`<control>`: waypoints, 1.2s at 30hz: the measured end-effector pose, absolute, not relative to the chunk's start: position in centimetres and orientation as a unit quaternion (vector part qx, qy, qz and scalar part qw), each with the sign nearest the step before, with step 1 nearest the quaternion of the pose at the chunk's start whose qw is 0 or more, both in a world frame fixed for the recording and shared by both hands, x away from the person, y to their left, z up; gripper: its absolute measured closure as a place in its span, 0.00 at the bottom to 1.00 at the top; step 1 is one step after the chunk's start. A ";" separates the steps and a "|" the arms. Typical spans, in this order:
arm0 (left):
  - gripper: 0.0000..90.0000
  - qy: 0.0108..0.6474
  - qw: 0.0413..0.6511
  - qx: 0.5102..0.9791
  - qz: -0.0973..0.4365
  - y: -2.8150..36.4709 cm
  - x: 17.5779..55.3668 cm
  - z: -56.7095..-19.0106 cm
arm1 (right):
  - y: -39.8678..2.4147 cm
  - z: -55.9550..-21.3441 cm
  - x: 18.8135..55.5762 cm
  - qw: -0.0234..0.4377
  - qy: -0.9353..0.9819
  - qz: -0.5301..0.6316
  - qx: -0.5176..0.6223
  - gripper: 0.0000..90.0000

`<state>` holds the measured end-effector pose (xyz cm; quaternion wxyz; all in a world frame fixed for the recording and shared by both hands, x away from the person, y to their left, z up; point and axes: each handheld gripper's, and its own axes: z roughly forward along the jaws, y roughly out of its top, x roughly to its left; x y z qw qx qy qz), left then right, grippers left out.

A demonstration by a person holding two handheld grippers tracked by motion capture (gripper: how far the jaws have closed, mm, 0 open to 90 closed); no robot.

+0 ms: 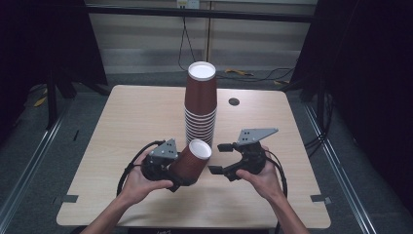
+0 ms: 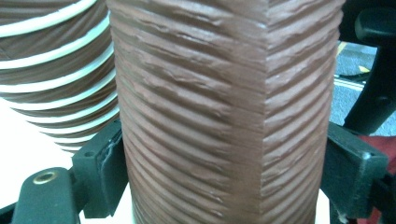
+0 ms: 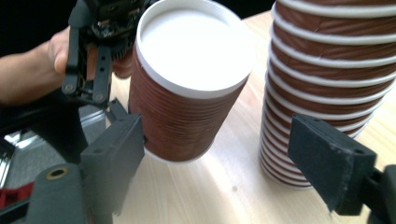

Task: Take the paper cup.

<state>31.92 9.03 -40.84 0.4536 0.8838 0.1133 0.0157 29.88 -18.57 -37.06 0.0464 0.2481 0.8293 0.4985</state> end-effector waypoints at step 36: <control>0.17 0.058 0.319 0.946 0.029 6.1 31.5 -41.9 | -16.5 -39.1 30.0 0.020 0.910 0.364 0.197 0.19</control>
